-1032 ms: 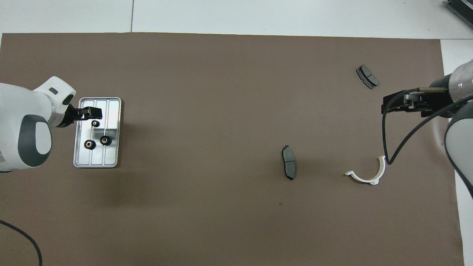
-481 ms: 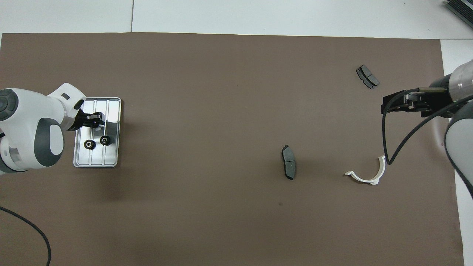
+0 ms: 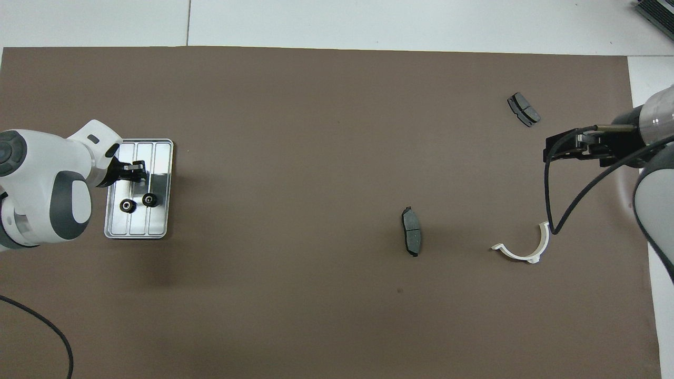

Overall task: Place bearing gear from tray to pile
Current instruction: 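Lower the left gripper onto a black gear in the tray and grasp, then carry the gear with the left gripper to mid-table and release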

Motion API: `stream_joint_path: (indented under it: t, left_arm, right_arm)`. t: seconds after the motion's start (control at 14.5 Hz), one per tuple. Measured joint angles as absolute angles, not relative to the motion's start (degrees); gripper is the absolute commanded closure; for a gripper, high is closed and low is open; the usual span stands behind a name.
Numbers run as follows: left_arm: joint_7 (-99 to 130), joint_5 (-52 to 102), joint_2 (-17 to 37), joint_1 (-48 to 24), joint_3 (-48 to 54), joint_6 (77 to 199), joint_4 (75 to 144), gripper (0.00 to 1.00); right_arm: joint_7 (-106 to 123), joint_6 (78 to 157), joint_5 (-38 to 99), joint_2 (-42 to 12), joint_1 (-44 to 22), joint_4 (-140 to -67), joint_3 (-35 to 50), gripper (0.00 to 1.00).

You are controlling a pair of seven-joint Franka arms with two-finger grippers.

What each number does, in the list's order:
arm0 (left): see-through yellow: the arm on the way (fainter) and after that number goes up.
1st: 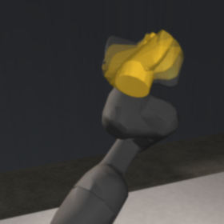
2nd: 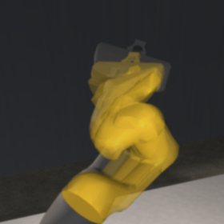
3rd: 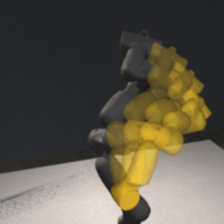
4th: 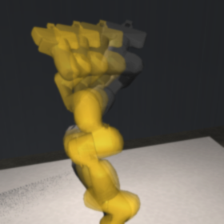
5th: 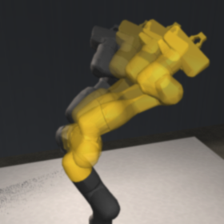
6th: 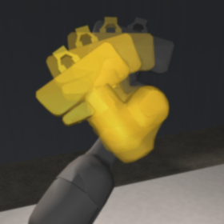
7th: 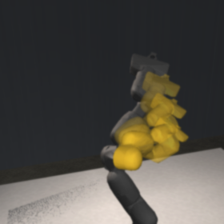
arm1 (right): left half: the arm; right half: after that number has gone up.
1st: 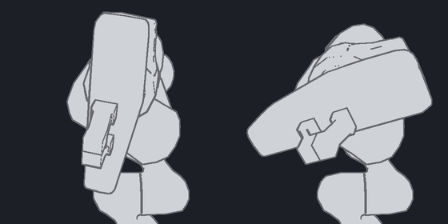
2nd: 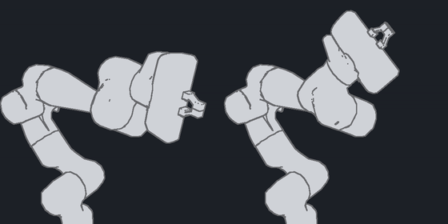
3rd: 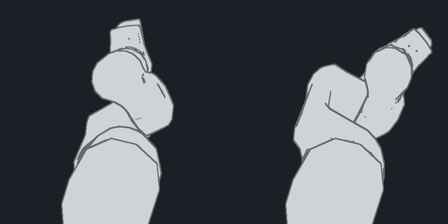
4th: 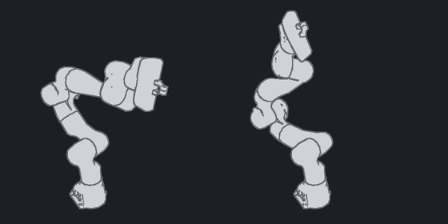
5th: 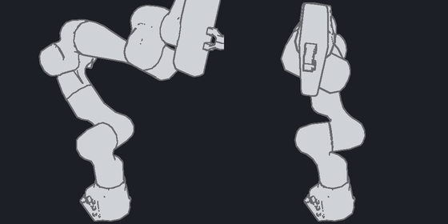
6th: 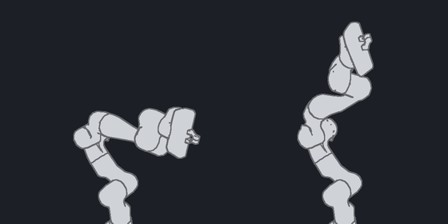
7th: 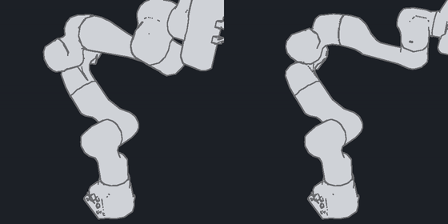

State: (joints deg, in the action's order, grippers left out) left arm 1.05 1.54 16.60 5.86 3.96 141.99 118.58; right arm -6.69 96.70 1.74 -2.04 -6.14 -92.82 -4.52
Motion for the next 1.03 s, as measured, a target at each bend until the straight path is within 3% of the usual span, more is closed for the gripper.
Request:
stream_joint_path:
  t: [0.41,0.69,1.03]
  left_arm:
    - [7.0,1.6,14.0,3.0,4.7,126.4,109.1,1.0]
    - [27.3,1.6,11.9,-7.6,5.1,123.2,105.8,1.0]
    - [49.0,1.6,14.2,-22.8,5.5,131.9,105.9,1.0]
  right_arm:
    - [-6.7,96.7,1.7,-2.0,-5.8,-92.8,-4.6,0.0]
    - [-6.7,96.7,1.7,-2.0,-5.8,-92.8,-4.6,0.0]
    - [-6.7,96.7,1.7,-2.0,-5.8,-92.8,-4.6,0.0]
